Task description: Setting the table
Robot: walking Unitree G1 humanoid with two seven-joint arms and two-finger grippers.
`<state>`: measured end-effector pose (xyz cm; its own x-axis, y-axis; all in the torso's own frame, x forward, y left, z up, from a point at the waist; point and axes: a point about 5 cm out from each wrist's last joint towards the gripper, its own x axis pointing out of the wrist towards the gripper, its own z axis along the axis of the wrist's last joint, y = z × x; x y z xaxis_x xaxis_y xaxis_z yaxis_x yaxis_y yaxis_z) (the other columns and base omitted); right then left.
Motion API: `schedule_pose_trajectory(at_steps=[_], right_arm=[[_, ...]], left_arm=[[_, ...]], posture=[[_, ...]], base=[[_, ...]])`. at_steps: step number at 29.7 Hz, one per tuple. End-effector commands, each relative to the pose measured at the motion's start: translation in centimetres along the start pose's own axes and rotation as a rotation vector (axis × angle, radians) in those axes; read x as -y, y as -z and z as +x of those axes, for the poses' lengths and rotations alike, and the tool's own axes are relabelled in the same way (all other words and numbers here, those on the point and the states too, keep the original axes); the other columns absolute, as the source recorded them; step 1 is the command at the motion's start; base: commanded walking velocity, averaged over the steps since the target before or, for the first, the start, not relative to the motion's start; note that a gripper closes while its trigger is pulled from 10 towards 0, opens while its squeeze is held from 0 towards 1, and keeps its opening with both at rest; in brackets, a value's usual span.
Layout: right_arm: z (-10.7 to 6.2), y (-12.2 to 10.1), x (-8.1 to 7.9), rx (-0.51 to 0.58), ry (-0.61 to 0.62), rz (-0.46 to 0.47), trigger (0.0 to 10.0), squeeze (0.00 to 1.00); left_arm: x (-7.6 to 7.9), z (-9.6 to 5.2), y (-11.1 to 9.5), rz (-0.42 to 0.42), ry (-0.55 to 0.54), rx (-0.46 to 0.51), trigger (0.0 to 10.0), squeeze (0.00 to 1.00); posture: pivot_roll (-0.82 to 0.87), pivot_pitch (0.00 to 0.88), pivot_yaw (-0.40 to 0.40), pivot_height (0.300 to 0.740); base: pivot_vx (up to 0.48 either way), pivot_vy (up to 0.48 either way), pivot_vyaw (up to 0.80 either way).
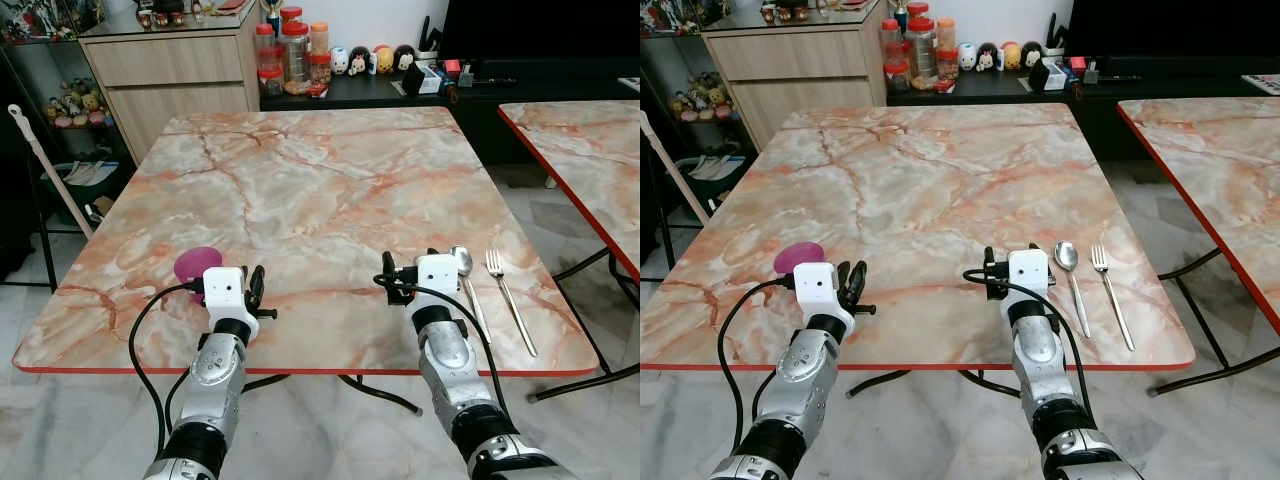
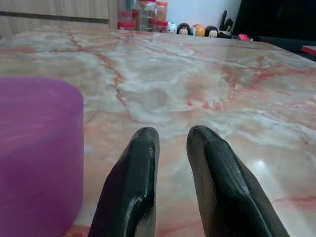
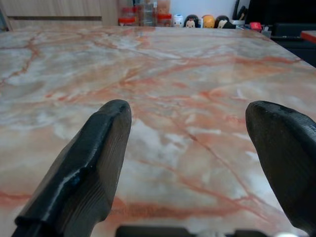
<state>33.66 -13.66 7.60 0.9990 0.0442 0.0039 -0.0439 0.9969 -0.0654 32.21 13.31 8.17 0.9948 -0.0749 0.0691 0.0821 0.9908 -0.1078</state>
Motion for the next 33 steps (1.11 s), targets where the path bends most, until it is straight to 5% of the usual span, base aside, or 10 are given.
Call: schedule_pose_trajectory(at_steps=[1, 16, 33], right_arm=[[0.61, -0.84, -0.09, 0.023, 0.004, 0.001, 10.0, 0.00], [0.74, -0.80, -0.08, 0.017, -0.017, -0.016, 10.0, 0.00], [0.94, -0.94, -0.23, 0.016, -0.031, -0.013, 10.0, 0.00]], left_arm=[[-0.01, 0.37, -0.51, 0.014, -0.001, 0.023, 10.0, 0.00], [0.57, 0.32, -0.40, -0.001, 0.002, 0.028, 10.0, 0.00], [0.32, 0.51, -0.48, -0.010, -0.005, 0.025, 10.0, 0.00]], posture=[[0.02, 0.000, 0.051, 0.728], [0.02, 0.000, 0.038, 0.728], [0.02, 0.000, 0.027, 0.728]], base=[[0.000, -0.262, 0.00], [0.000, -0.350, 0.00], [0.000, 0.000, 0.00]])
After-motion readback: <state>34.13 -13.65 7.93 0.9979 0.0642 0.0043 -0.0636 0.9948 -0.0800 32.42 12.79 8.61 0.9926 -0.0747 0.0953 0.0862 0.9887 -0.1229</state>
